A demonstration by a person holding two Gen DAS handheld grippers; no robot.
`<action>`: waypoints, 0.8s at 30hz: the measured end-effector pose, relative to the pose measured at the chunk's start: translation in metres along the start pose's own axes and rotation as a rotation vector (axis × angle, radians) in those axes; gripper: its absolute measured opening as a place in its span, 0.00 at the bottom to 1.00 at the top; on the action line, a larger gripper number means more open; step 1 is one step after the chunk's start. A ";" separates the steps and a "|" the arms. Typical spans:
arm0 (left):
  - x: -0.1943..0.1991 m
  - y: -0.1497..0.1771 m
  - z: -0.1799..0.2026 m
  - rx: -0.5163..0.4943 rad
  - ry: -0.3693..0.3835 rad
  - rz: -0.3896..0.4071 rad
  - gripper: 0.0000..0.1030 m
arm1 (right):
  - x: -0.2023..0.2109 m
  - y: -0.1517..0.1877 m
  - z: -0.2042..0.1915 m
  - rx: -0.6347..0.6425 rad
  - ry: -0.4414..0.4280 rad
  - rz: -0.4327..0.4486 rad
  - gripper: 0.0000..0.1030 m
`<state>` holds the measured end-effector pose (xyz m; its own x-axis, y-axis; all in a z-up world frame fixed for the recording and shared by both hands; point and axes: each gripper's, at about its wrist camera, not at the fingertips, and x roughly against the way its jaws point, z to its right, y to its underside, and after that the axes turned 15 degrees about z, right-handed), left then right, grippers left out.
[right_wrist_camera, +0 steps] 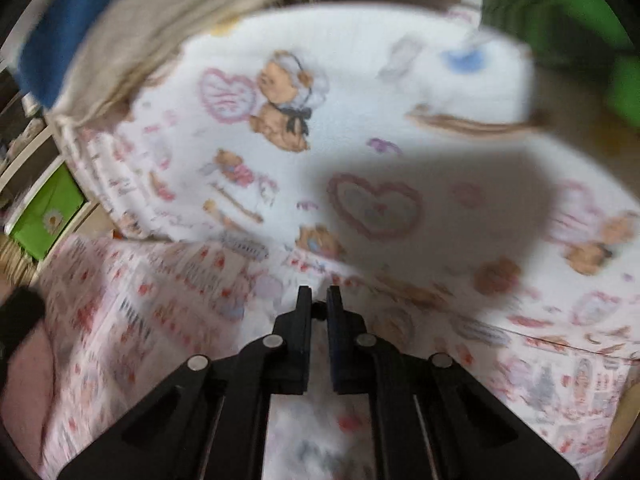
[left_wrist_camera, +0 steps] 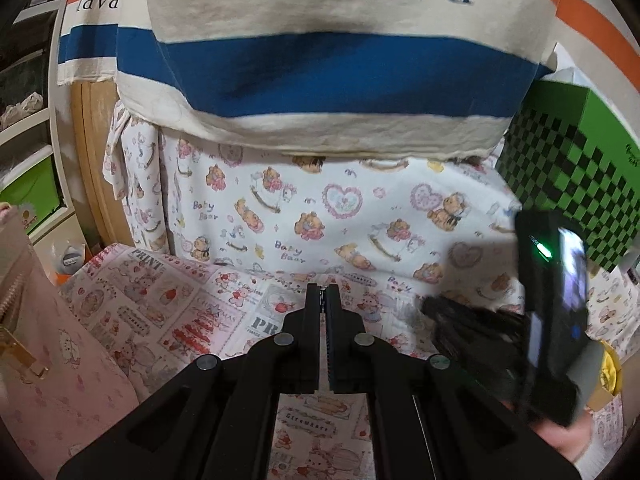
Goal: Organize jewelry
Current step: 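Carry the ring with the left gripper while the right gripper carries the bead toward the box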
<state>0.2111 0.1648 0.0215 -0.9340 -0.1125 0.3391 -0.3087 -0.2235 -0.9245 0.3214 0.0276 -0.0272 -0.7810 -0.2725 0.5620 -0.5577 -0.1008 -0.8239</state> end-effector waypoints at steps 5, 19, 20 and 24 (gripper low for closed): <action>0.012 -0.004 0.009 0.001 0.040 0.024 0.02 | 0.059 0.014 0.019 -0.004 -0.044 0.036 0.06; 0.072 -0.017 0.049 0.003 0.222 0.213 0.02 | 0.263 0.026 0.141 -0.057 -0.009 0.331 0.06; 0.076 -0.017 0.053 -0.019 0.209 0.232 0.02 | 0.268 0.029 0.147 -0.064 -0.002 0.340 0.06; 0.091 -0.014 0.069 -0.076 0.176 0.282 0.02 | 0.287 0.046 0.186 -0.104 0.033 0.379 0.06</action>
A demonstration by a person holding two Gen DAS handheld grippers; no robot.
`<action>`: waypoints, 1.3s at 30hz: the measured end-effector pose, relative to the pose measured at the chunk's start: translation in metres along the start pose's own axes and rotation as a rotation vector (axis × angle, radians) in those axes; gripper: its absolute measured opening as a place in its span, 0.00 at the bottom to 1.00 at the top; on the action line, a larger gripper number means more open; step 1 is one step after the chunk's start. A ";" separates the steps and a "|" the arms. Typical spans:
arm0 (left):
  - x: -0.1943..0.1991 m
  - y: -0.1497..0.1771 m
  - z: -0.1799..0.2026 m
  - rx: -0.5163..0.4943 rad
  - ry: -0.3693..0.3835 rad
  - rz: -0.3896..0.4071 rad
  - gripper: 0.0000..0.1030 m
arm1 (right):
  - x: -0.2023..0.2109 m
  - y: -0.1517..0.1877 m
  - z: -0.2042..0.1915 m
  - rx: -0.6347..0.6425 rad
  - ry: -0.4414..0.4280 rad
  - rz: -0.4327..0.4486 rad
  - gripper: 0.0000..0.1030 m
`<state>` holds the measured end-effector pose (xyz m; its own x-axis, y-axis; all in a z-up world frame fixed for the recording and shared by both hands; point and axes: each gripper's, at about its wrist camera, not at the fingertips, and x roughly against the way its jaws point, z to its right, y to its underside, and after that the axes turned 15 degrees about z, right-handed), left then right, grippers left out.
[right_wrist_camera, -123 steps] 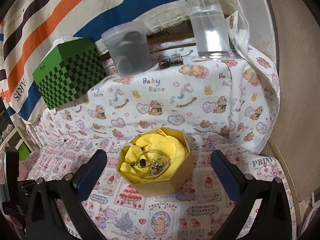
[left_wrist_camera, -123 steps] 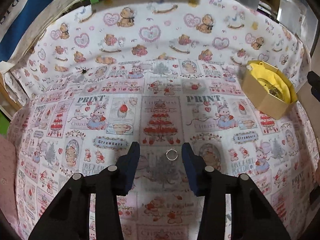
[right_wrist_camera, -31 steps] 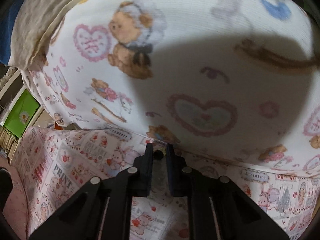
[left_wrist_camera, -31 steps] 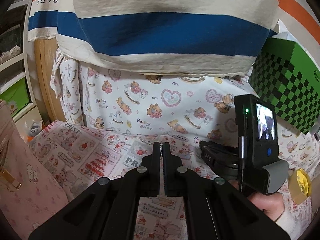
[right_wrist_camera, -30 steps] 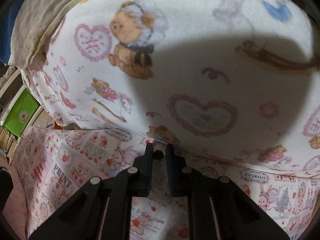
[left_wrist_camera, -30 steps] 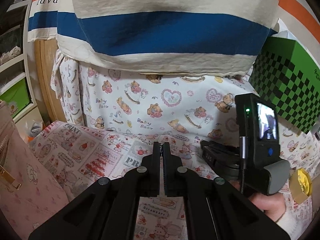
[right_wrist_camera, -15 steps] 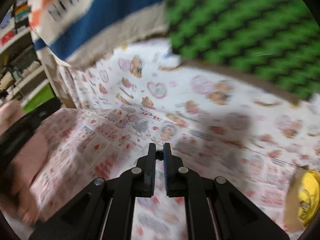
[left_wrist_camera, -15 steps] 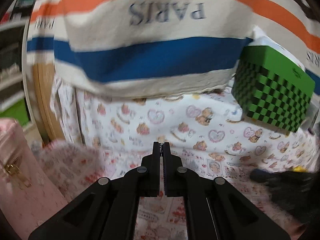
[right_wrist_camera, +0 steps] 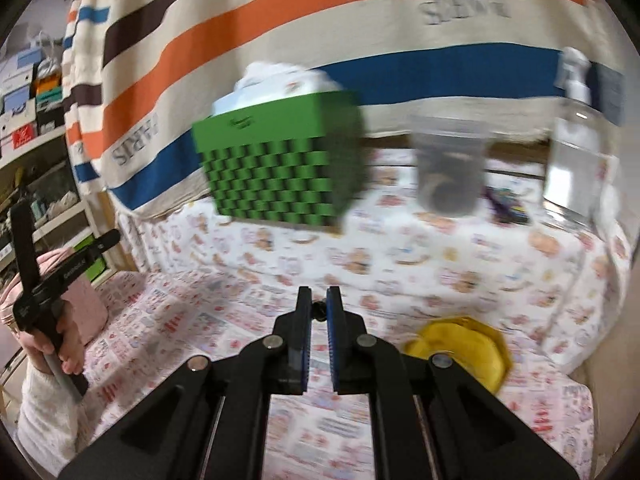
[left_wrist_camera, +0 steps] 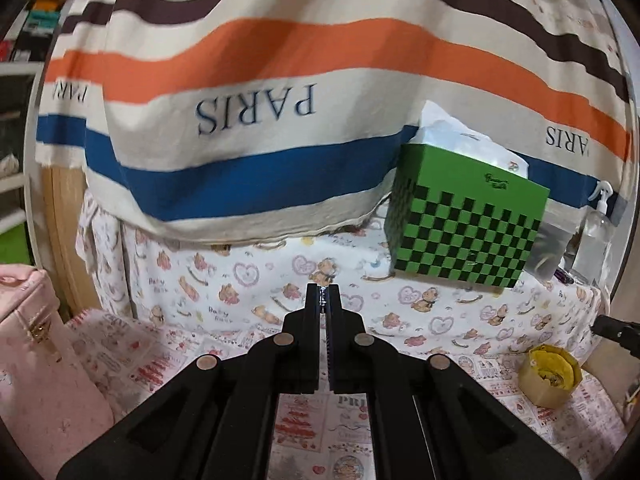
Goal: Organize jewelry
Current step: 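Carry the ring with the left gripper while the right gripper carries the bead toward the box, then open both grippers over the yellow-lined box to drop the ring and bead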
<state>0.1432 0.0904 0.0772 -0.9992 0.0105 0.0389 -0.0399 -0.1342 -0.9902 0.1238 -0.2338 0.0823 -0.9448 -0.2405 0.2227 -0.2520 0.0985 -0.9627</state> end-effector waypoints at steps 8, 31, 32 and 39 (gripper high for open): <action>0.025 -0.004 0.061 -0.094 0.054 0.016 0.02 | 0.021 0.004 0.053 -0.083 0.005 0.062 0.06; -0.020 0.049 0.233 -0.160 0.245 -0.257 0.02 | -0.029 0.056 0.157 -0.422 0.036 -0.091 0.08; -0.023 0.052 0.237 -0.160 0.249 -0.266 0.02 | -0.029 0.057 0.159 -0.426 0.045 -0.092 0.09; -0.041 0.067 0.271 -0.130 0.375 -0.369 0.02 | -0.013 0.050 0.181 -0.485 0.085 -0.047 0.28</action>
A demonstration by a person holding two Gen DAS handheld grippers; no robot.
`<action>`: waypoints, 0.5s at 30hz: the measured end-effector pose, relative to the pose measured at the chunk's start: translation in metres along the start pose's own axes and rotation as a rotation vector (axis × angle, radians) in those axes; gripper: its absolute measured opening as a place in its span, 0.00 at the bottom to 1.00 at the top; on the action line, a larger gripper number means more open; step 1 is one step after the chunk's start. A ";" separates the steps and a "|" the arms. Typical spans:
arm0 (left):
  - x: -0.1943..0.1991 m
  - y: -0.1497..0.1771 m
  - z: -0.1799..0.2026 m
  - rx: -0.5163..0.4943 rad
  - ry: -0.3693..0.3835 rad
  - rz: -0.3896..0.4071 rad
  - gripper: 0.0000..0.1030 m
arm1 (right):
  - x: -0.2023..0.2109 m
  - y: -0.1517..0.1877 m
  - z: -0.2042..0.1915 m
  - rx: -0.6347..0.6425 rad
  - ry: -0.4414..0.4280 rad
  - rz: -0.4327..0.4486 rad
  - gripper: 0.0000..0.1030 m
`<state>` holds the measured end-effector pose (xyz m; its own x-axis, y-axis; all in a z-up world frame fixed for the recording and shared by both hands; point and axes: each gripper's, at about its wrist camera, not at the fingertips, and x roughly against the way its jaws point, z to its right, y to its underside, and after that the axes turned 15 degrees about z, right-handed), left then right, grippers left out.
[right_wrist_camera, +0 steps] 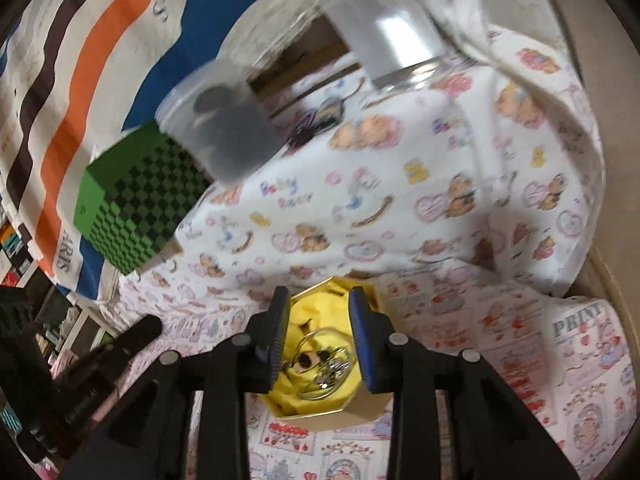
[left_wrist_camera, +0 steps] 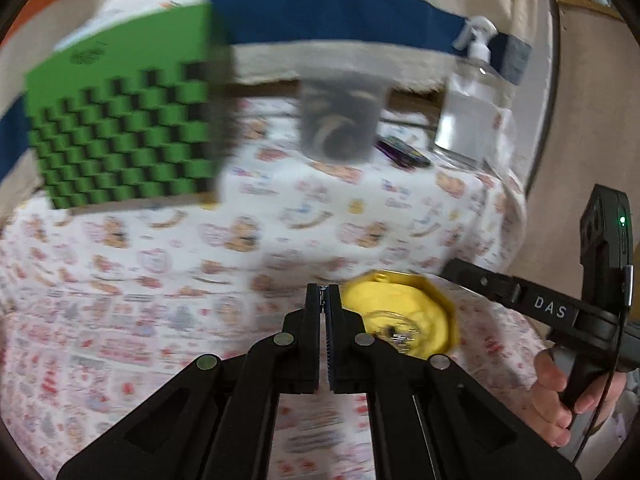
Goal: Organize jewelry
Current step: 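Open both grippers over the yellow-lined box to drop the ring and bead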
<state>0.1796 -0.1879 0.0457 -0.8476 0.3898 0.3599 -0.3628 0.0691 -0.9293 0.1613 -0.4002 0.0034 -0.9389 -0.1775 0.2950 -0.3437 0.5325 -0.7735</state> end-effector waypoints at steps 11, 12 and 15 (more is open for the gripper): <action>-0.063 0.011 0.031 0.102 0.104 -0.180 0.02 | -0.002 -0.006 0.025 -0.083 0.074 -0.025 0.36; -0.063 0.011 0.030 0.108 0.106 -0.177 0.02 | -0.001 -0.006 0.025 -0.081 0.072 -0.024 0.36; -0.059 0.011 0.031 0.078 0.102 -0.152 0.13 | 0.004 -0.009 0.021 -0.065 0.073 -0.007 0.40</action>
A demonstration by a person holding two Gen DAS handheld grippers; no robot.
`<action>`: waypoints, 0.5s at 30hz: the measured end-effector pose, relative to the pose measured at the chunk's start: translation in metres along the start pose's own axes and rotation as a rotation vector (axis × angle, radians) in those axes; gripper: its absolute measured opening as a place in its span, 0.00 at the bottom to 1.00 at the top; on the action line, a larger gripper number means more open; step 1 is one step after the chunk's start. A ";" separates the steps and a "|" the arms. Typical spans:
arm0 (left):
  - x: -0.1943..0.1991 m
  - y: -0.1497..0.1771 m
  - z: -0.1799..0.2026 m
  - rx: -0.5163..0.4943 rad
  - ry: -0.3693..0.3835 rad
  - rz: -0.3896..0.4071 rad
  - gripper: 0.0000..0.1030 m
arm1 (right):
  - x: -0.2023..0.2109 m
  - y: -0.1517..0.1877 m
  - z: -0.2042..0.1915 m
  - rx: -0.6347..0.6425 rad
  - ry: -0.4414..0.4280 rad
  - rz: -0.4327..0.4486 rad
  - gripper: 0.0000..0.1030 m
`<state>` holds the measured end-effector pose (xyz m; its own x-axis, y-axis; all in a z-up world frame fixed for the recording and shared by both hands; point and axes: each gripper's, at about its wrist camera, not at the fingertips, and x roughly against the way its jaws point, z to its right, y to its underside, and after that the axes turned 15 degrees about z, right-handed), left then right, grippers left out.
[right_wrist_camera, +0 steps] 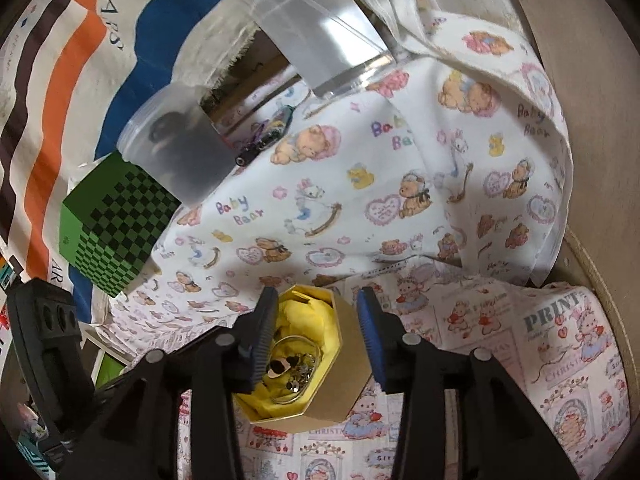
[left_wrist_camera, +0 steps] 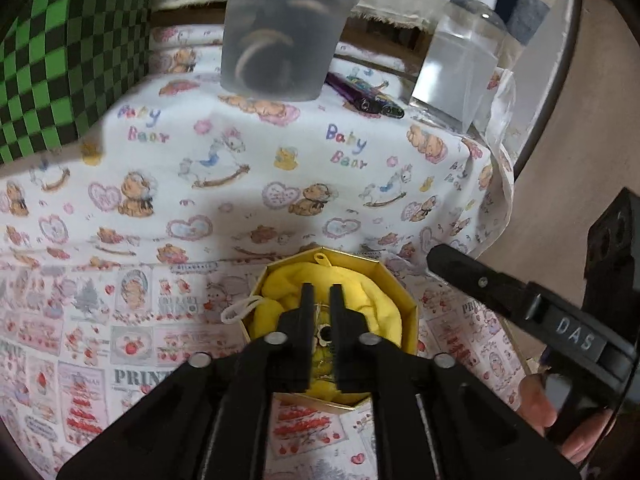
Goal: Organize jewelry
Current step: 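Open both grippers over the yellow-lined box to drop the ring and bead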
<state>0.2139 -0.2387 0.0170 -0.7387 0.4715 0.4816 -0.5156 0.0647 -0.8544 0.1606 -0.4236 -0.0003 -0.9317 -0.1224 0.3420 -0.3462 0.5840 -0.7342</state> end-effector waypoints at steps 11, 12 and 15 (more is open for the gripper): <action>0.065 -0.013 -0.011 -0.100 -0.112 0.169 0.58 | 0.033 -0.015 -0.032 0.143 0.048 0.138 0.60; 0.074 -0.014 -0.013 -0.113 -0.127 0.191 0.63 | 0.039 -0.016 -0.042 0.180 0.045 0.164 0.66; 0.101 -0.017 -0.023 -0.141 -0.181 0.260 0.72 | 0.059 -0.016 -0.069 0.263 0.029 0.251 0.84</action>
<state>0.1576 -0.1718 0.0754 -0.9091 0.3253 0.2603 -0.2445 0.0894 -0.9655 0.1189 -0.3853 0.0721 -0.9891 0.0234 0.1452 -0.1267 0.3658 -0.9220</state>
